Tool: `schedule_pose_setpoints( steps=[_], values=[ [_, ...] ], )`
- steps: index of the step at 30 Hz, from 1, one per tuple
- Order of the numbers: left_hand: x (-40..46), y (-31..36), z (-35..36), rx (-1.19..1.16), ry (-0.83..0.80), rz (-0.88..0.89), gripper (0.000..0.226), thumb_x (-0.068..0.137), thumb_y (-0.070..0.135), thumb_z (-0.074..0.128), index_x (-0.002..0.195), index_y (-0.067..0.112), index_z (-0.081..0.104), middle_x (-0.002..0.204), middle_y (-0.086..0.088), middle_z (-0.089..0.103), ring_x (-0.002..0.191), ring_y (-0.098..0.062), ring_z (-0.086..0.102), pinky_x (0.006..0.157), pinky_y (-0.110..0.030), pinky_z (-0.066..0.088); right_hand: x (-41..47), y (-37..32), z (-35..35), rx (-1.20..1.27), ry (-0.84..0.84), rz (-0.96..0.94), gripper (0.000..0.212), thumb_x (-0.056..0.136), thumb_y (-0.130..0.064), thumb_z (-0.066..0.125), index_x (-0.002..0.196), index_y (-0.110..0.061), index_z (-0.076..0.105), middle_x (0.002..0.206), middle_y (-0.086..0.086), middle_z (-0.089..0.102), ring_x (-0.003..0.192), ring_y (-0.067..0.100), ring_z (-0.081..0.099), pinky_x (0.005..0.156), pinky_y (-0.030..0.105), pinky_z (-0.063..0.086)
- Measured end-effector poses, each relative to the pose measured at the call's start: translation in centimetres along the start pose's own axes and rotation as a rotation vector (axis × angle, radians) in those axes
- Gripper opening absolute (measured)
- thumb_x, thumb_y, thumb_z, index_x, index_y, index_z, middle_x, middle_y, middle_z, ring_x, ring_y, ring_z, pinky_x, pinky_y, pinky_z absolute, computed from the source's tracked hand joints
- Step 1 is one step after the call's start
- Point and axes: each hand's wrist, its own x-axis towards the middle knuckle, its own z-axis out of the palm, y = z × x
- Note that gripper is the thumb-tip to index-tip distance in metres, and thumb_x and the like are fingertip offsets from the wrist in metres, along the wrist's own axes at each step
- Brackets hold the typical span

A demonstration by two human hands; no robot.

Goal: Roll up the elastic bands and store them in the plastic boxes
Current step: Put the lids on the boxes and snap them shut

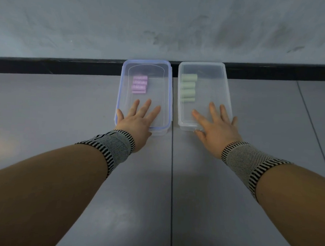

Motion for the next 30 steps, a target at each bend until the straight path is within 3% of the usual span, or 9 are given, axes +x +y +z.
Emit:
schedule_pose_setpoints(
  steps=[20, 24, 27, 30],
  values=[
    [0.2, 0.3, 0.0, 0.014, -0.007, 0.025, 0.079, 0.098, 0.027, 0.044, 0.145, 0.04, -0.018, 0.155, 0.009, -0.025, 0.143, -0.023, -0.021, 0.112, -0.063, 0.001, 0.2, -0.6, -0.3, 0.003, 0.006, -0.046, 0.057, 0.097, -0.053, 0.026, 0.147, -0.045, 0.0, 0.158, 0.005, -0.016, 0.145, 0.033, -0.014, 0.113, 0.061, 0.0],
    [0.2, 0.6, 0.3, 0.039, 0.004, 0.021, 0.076, 0.096, 0.044, 0.037, 0.144, 0.036, -0.021, 0.154, 0.006, -0.027, 0.143, -0.025, -0.022, 0.111, -0.065, 0.002, 0.5, -1.5, -0.3, -0.013, 0.039, -0.018, 0.064, 0.093, -0.059, 0.03, 0.148, -0.038, 0.005, 0.158, 0.012, -0.013, 0.144, 0.039, -0.01, 0.114, 0.056, -0.003],
    [-0.2, 1.2, 1.4, 0.072, 0.075, -0.004, 0.074, 0.091, 0.062, 0.021, 0.145, 0.033, -0.022, 0.155, 0.004, -0.027, 0.143, -0.026, -0.023, 0.111, -0.065, -0.001, 0.4, -1.9, 0.5, -0.007, 0.086, -0.018, 0.071, 0.091, -0.06, 0.033, 0.149, -0.033, 0.002, 0.156, 0.015, -0.016, 0.142, 0.042, -0.014, 0.116, 0.054, -0.004],
    [0.2, 1.2, 1.6, 0.066, 0.114, -0.008, 0.074, 0.086, 0.067, 0.01, 0.146, 0.034, -0.018, 0.156, 0.005, -0.024, 0.143, -0.025, -0.021, 0.111, -0.064, -0.003, 0.6, -1.8, 1.2, -0.041, 0.121, -0.028, 0.074, 0.089, -0.061, 0.034, 0.149, -0.032, 0.0, 0.156, 0.015, -0.018, 0.142, 0.042, -0.015, 0.116, 0.054, -0.005]
  ],
)
